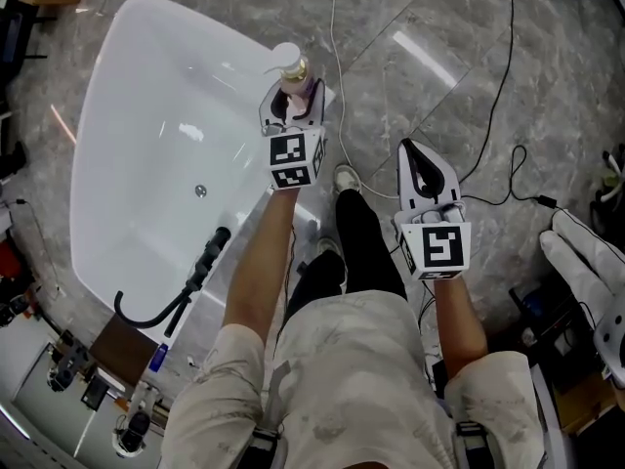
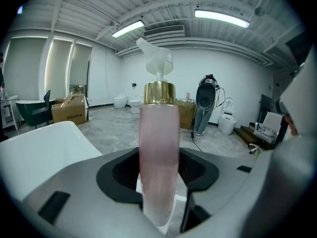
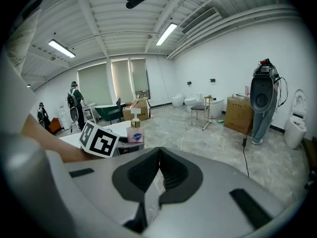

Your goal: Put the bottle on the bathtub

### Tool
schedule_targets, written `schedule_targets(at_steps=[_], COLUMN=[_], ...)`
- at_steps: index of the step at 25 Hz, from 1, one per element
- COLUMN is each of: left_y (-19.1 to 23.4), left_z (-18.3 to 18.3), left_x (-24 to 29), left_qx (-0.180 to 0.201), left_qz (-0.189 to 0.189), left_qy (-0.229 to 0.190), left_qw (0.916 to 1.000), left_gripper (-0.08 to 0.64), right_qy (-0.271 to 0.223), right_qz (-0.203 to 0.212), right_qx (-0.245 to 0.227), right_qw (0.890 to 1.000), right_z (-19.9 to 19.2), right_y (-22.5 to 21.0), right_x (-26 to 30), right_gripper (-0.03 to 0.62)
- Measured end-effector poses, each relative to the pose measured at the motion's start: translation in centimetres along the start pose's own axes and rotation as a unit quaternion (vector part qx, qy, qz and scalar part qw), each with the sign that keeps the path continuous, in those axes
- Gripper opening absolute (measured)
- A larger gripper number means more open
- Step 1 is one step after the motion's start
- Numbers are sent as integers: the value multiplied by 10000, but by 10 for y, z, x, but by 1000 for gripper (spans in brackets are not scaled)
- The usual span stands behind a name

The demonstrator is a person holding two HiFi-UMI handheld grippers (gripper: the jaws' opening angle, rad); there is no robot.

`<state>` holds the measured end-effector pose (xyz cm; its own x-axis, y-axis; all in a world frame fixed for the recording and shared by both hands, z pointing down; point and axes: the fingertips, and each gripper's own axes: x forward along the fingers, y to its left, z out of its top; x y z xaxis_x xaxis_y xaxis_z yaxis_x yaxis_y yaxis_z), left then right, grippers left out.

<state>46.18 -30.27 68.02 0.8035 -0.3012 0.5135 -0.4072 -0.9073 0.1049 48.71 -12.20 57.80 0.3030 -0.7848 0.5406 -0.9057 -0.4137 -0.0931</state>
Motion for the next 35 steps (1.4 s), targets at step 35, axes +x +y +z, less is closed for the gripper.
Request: schedule_targets(at_steps=[35], left_y=[-14], left_z=[-27], left_x=[-27], left_qx=[680], left_qz=[-605], left_qy=[125], left_qw=[9958], left_gripper=[262], right_qy=[-89], right_qz=[-55], right_qx=[173], right_qw=[9998], right_z=[-4], right_y=[20], right_x=[-6], right_gripper=[-12])
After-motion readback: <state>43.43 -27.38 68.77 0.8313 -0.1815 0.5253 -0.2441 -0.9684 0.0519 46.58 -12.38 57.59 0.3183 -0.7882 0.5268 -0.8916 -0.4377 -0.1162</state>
